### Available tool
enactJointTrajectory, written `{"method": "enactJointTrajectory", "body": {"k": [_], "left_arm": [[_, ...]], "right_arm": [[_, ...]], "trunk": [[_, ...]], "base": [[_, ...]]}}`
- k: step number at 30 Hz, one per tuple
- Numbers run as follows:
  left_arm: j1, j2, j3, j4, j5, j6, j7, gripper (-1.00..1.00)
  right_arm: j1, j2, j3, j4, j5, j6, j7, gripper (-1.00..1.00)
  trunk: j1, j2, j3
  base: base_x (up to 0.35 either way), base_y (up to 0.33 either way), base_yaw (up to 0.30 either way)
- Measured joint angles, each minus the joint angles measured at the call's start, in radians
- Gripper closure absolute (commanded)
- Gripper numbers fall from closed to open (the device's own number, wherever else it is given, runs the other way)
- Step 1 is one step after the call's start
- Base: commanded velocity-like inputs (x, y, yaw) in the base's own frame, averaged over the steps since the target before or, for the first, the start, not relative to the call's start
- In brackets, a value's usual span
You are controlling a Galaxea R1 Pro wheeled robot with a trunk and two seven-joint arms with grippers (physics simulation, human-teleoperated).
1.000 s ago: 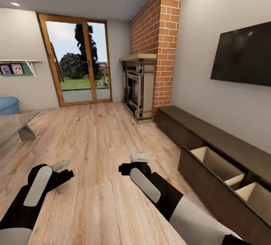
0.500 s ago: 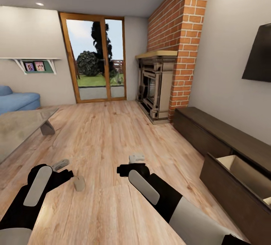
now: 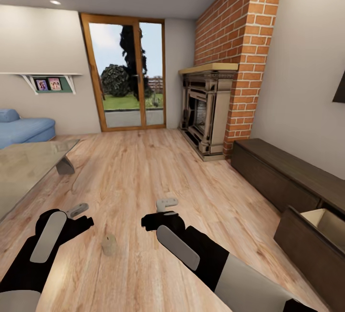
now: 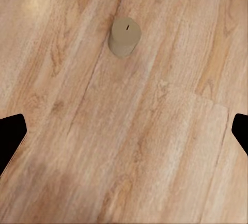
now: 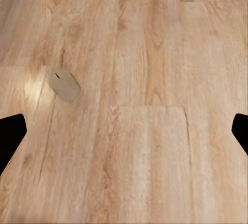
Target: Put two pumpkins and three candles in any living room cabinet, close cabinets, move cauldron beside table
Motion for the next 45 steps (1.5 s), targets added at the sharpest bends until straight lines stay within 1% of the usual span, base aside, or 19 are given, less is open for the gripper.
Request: {"method": "enactJointTrajectory", "body": {"k": [5, 11, 18, 26, 30, 32, 33, 39, 45], "left_arm": [[0.000, 0.000, 0.000, 0.001, 0.000, 0.000, 0.000, -1.00], [0.000, -0.001, 0.000, 0.001, 0.000, 0.000, 0.000, -1.00], [0.000, -0.001, -0.003, 0.001, 0.000, 0.000, 0.000, -1.00], [0.000, -0.003, -0.005, 0.004, -0.001, 0.000, 0.000, -1.00], [0.000, -0.003, -0.005, 0.005, 0.000, -0.001, 0.000, -1.00], [0.000, -0.002, -0.005, 0.008, 0.001, -0.001, -0.003, -1.00], [0.000, -0.002, -0.005, 0.008, 0.001, -0.001, -0.004, -1.00], [0.000, -0.001, -0.005, 0.008, 0.001, 0.000, -0.005, -1.00], [0.000, -0.002, -0.005, 0.008, 0.002, 0.000, -0.005, -1.00]], "right_arm": [[0.000, -0.001, -0.003, 0.001, -0.001, -0.007, 0.000, -1.00], [0.000, -0.001, -0.004, 0.001, -0.001, -0.008, -0.003, -1.00], [0.000, 0.001, -0.003, 0.001, -0.002, -0.008, -0.009, -1.00], [0.000, 0.001, -0.003, 0.000, -0.002, -0.008, -0.005, -1.00], [0.000, -0.001, -0.003, -0.021, -0.002, -0.009, -0.002, -1.00], [0.000, -0.001, -0.003, -0.067, -0.002, -0.007, -0.007, -1.00], [0.000, -0.001, -0.003, -0.073, -0.002, -0.006, -0.005, -1.00], [0.000, -0.001, 0.001, -0.086, -0.001, -0.010, -0.002, -1.00], [0.000, 0.000, 0.003, -0.085, 0.000, -0.010, -0.004, -1.00]], "trunk": [[0.000, 0.000, 0.000], [0.000, 0.000, 0.002], [0.000, 0.000, 0.002], [0.000, 0.000, 0.002], [0.000, 0.000, 0.002], [0.000, 0.000, 0.002], [0.000, 0.000, 0.002], [0.000, 0.000, 0.002], [0.000, 0.000, 0.002]], "base": [[0.269, 0.211, 0.015], [0.241, 0.121, 0.219], [0.158, -0.006, 0.290], [0.148, -0.143, 0.261], [0.169, -0.180, 0.059], [0.214, -0.191, 0.005], [0.222, -0.178, 0.003], [0.229, -0.060, 0.001], [0.253, 0.130, 0.000]]}}
